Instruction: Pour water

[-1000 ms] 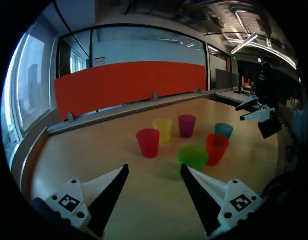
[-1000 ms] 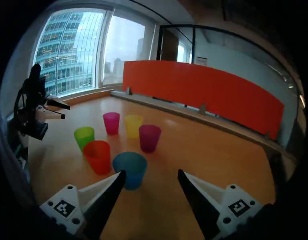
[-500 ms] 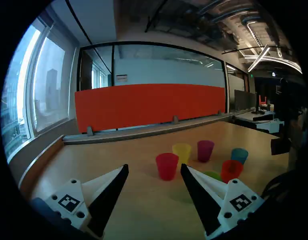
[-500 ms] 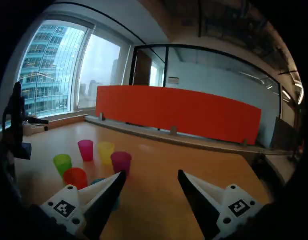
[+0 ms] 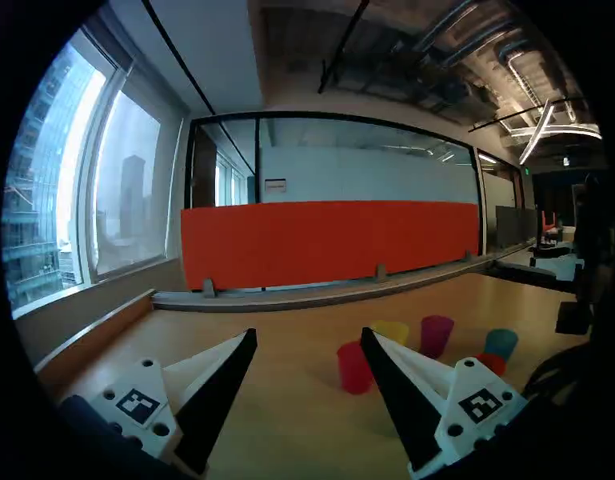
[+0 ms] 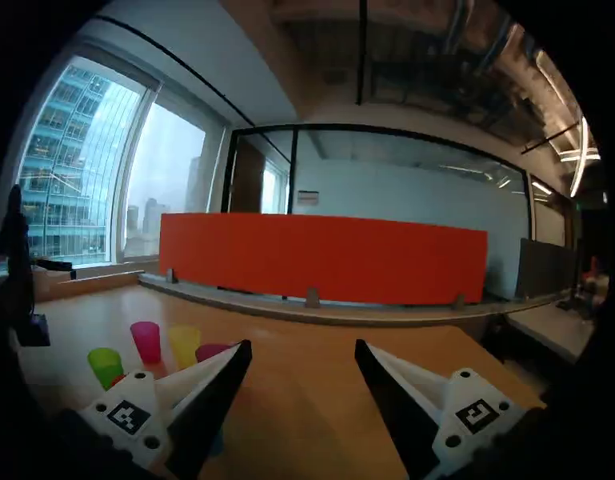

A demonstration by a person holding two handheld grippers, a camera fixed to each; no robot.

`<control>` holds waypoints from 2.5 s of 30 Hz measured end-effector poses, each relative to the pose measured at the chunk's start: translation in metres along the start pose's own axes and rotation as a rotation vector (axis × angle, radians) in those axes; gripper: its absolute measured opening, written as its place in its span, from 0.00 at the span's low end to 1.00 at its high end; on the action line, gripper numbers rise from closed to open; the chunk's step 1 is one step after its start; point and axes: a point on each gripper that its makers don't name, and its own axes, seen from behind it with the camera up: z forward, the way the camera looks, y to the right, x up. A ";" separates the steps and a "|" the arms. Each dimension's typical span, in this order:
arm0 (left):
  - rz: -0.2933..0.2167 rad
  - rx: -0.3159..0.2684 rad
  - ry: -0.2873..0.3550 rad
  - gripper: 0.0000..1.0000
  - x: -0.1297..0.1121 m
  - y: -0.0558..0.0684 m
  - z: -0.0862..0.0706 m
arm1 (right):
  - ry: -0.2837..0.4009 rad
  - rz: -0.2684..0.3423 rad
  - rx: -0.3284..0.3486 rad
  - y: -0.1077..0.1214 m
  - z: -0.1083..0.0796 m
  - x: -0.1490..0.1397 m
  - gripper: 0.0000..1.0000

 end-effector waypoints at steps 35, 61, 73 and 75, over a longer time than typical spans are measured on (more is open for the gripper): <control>0.010 0.160 0.093 0.97 -0.002 -0.013 0.000 | 0.057 0.096 -0.143 0.024 -0.014 0.007 1.00; -0.037 0.157 0.058 0.97 -0.054 -0.022 0.007 | 0.045 0.082 -0.161 0.017 -0.011 0.010 1.00; -0.046 0.159 0.041 0.97 -0.066 -0.024 0.010 | 0.039 0.087 -0.159 0.015 -0.012 0.008 1.00; -0.049 0.158 0.040 0.97 -0.068 -0.025 0.010 | 0.036 0.089 -0.159 0.016 -0.012 0.007 1.00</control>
